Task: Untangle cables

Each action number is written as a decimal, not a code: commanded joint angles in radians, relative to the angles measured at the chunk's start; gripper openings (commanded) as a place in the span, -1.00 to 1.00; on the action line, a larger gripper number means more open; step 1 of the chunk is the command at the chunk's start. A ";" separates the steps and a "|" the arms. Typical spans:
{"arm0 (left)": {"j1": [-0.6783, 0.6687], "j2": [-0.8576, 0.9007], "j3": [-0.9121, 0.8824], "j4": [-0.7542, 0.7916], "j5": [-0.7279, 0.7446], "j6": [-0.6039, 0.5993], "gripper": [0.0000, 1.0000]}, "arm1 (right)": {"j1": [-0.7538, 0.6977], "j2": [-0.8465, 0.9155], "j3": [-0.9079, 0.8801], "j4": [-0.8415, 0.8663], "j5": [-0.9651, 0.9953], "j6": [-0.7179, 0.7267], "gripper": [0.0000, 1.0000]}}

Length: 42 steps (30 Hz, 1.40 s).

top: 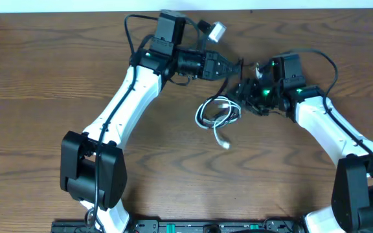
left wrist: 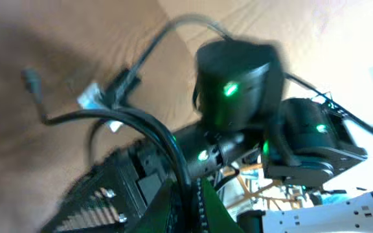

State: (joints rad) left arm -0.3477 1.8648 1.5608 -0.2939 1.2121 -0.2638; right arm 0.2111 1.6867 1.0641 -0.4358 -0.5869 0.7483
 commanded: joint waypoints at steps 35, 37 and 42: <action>0.049 -0.015 0.007 0.041 -0.288 -0.403 -0.85 | -0.008 0.006 0.002 0.100 -0.437 -0.726 0.43; 0.049 -0.015 0.007 0.041 -0.298 -0.422 -0.85 | -0.006 0.006 0.002 0.099 -0.437 -0.747 0.43; 0.049 -0.015 0.007 0.040 -0.306 -0.430 -0.85 | 0.008 0.006 0.002 0.098 -0.437 -0.788 0.43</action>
State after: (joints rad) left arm -0.3023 1.8648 1.5608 -0.2573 0.9318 -0.6590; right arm 0.1997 1.6917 1.0641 -0.3359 -0.9970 0.0238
